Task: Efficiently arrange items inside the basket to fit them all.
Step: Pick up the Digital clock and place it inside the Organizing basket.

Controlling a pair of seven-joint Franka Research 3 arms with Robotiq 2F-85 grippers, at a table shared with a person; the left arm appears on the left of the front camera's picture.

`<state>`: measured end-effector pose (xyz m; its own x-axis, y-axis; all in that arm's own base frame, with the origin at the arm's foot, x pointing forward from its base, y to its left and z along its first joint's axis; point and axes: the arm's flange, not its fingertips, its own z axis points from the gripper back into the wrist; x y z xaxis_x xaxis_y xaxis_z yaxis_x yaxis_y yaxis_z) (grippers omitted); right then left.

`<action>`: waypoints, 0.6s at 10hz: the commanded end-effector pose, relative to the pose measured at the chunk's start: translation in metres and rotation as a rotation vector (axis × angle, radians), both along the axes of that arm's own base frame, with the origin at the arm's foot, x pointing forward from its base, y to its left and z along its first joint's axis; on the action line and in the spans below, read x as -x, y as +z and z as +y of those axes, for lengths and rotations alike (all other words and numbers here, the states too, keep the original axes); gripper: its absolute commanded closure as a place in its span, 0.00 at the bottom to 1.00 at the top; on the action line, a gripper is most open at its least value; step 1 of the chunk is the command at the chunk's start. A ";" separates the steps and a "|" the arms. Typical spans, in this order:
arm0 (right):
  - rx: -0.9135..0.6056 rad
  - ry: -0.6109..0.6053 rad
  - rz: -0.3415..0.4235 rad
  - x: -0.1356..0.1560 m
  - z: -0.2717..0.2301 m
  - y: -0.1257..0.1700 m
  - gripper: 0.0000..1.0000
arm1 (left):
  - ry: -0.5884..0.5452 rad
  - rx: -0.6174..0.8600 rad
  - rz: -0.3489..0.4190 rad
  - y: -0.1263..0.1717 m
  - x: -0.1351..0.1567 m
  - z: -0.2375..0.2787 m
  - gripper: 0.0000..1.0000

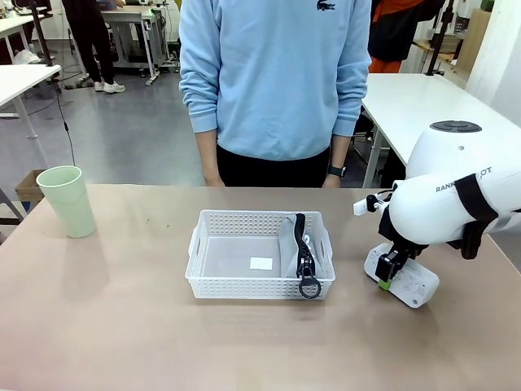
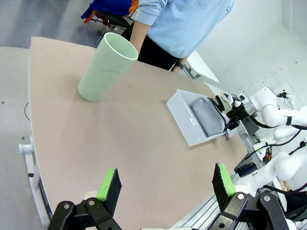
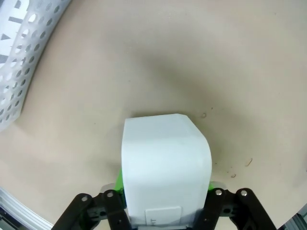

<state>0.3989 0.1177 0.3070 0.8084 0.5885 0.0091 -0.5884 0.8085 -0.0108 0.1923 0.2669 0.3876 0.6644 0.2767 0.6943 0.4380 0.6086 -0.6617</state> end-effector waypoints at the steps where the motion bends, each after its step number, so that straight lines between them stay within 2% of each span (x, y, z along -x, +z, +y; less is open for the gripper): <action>1: 0.029 -0.007 0.002 0.015 -0.008 -0.001 1.00 | 0.003 0.006 -0.029 0.002 -0.001 0.000 0.00; 3: 0.046 -0.013 0.029 0.015 -0.006 0.000 1.00 | 0.003 0.006 -0.029 0.002 -0.001 0.000 0.00; 6: 0.051 -0.032 0.024 0.018 -0.006 0.004 1.00 | 0.003 0.006 -0.029 0.002 -0.001 0.000 0.00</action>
